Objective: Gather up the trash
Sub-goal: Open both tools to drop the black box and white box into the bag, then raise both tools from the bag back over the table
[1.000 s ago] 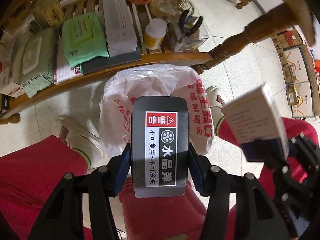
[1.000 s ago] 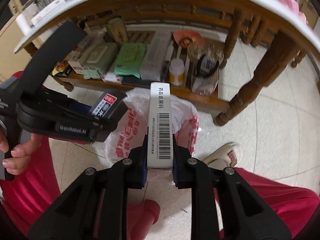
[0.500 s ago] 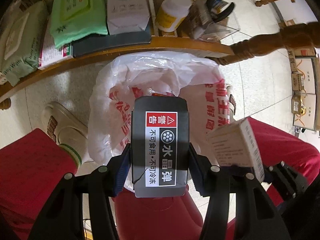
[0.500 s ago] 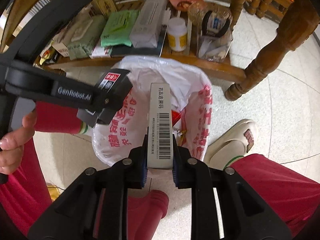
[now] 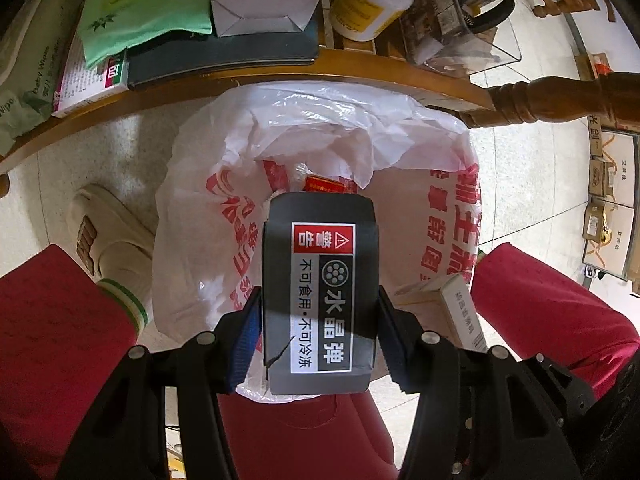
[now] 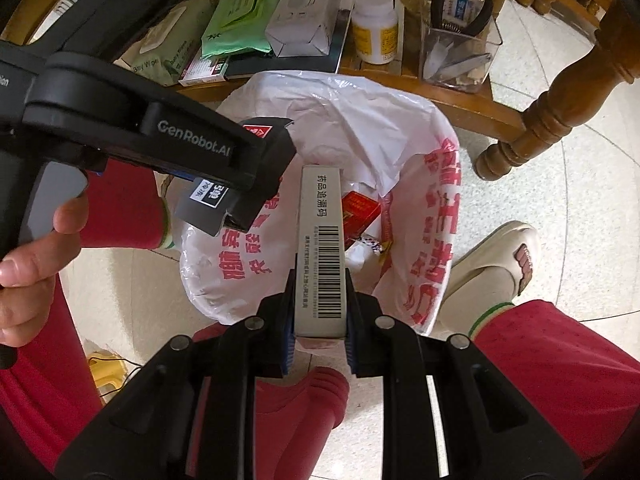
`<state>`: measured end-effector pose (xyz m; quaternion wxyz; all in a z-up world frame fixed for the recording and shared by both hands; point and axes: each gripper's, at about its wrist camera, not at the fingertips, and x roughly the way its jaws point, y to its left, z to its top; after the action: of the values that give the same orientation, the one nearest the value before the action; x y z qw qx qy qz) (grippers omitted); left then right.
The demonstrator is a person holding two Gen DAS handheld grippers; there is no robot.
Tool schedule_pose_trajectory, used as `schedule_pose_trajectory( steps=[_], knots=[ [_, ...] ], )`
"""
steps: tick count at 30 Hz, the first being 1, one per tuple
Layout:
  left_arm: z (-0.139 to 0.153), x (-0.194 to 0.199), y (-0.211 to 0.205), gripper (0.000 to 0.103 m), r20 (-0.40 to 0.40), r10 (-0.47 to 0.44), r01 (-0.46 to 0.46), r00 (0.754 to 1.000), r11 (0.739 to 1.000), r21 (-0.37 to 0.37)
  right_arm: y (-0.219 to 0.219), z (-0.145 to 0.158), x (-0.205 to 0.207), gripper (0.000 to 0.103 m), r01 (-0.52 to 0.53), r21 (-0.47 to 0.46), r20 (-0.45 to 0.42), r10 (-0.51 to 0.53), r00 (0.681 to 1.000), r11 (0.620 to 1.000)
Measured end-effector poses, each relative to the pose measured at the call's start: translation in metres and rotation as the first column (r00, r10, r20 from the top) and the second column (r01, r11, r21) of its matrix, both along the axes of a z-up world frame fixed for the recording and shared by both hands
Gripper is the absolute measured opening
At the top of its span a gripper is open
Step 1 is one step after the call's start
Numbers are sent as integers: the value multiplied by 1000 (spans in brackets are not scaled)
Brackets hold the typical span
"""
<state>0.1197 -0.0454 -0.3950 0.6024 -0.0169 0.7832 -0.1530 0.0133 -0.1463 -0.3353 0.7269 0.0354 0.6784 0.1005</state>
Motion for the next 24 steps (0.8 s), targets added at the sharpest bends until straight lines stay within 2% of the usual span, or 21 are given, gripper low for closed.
schedule_pose_trajectory(
  steps=[8, 9, 10, 12, 14, 24],
  knots=[
    [-5, -1, 0, 53, -18, -3, 4, 1000, 1000, 7, 7, -3, 1, 20, -24, 16, -4, 24, 1000, 1000],
    [-6, -1, 0, 54, -21, -1, 2, 1000, 1000, 12, 7, -3, 2, 27, -23, 20, -1, 23, 1000, 1000],
    [-7, 0, 1, 59, -28, 2, -2, 1000, 1000, 17, 6, -2, 2, 41, -19, 20, 0, 19, 1000, 1000],
    [-8, 0, 3, 63, -31, 13, -12, 999, 1000, 20, 6, 1, 3, 52, -15, 12, 16, 15, 1000, 1000],
    [-7, 1, 5, 67, -31, 23, -23, 999, 1000, 20, 7, 3, 3, 52, -17, 6, 26, 17, 1000, 1000],
    [-3, -1, 5, 68, -19, 9, -8, 1000, 999, 37, 5, 5, 5, 52, -11, 16, 26, 11, 1000, 1000]
  ],
)
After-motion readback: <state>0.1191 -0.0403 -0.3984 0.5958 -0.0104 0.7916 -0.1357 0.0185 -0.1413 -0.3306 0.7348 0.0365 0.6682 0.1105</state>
